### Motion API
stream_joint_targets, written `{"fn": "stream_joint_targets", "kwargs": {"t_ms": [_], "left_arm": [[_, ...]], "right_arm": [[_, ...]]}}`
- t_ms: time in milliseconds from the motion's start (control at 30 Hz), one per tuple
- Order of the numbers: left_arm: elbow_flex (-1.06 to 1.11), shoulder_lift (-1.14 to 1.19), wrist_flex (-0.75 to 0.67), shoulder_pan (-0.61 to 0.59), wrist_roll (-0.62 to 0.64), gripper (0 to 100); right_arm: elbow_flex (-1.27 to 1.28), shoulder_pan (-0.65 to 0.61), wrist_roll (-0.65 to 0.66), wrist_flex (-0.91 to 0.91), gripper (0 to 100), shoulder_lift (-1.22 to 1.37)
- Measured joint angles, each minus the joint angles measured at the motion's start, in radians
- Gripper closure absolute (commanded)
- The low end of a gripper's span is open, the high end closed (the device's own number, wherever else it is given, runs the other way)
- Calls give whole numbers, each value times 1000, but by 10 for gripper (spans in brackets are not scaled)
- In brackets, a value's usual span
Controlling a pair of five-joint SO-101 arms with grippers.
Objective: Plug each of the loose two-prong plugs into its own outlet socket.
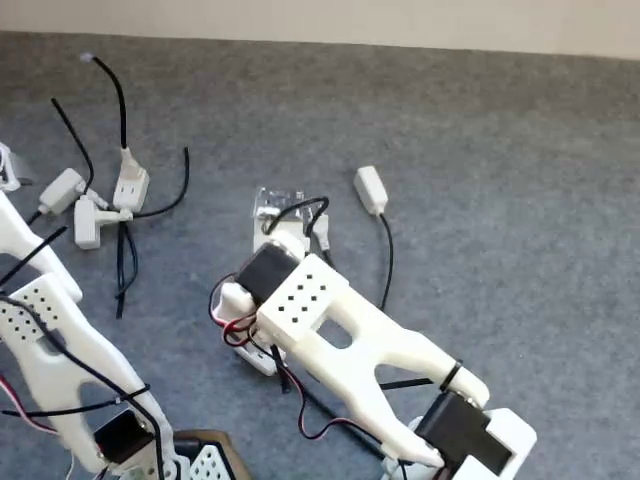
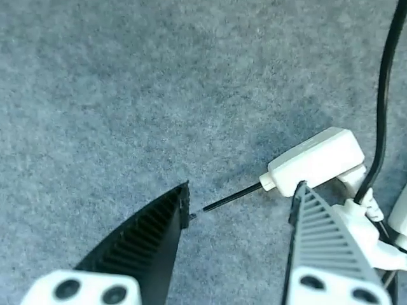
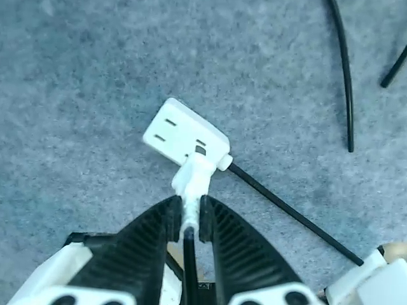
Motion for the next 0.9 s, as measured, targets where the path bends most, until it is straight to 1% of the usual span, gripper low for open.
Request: {"fn": "stream_joint_targets", "kwargs": {"t_ms": [167, 633, 733, 900], "left_arm": [[-35, 5, 23, 0, 0, 733], [-35, 6, 23, 0, 0, 733], [-35, 6, 23, 0, 0, 733], [-35, 6, 23, 0, 0, 733]], "right_arm": [[91, 2, -3, -61, 993, 2], [94, 0, -5, -104, 993, 2], [95, -32, -5, -104, 993, 2], [95, -40, -5, -104, 993, 2]]}}
